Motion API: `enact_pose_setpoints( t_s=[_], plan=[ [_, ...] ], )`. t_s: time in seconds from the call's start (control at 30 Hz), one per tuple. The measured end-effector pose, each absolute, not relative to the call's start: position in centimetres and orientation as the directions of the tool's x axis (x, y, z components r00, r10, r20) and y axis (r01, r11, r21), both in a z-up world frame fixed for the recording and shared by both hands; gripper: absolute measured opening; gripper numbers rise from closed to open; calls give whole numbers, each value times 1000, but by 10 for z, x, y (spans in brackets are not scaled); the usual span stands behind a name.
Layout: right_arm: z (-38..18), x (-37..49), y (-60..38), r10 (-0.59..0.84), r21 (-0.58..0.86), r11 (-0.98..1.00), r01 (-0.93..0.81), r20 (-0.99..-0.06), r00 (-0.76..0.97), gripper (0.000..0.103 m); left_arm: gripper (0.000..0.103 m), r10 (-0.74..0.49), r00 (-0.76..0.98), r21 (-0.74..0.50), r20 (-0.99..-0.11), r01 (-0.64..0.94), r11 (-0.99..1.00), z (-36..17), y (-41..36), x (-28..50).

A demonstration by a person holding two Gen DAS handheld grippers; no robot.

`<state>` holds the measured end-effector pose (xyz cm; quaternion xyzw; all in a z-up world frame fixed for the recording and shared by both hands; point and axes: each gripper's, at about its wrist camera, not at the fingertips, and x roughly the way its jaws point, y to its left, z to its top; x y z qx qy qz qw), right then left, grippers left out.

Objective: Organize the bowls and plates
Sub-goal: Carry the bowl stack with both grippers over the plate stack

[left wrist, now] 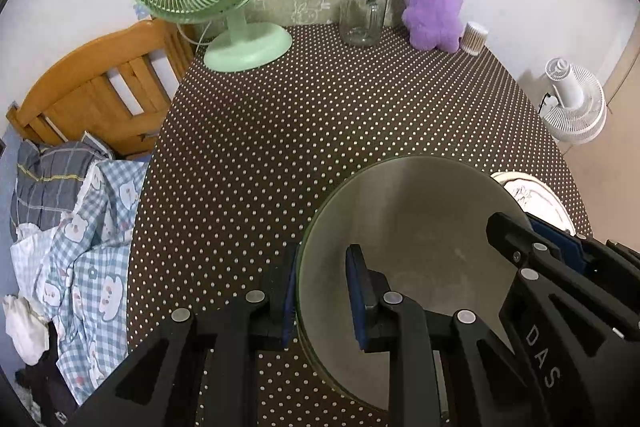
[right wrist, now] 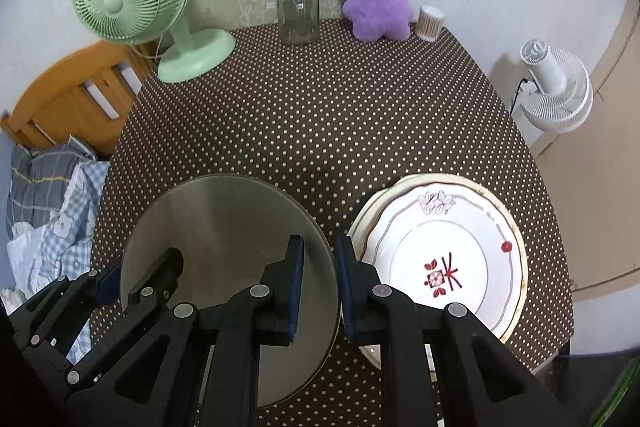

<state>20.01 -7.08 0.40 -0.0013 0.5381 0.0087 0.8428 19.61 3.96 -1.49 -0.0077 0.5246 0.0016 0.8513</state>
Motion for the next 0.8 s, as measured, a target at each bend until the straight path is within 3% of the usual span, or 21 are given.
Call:
enact_pose_setpoints(
  t_s=[0.8],
  plan=[
    [-29,202,-64,0,-12,1000,-29,-933,361,20,20,10,393,1,-919,-22,1000,-45,45,193]
  ],
)
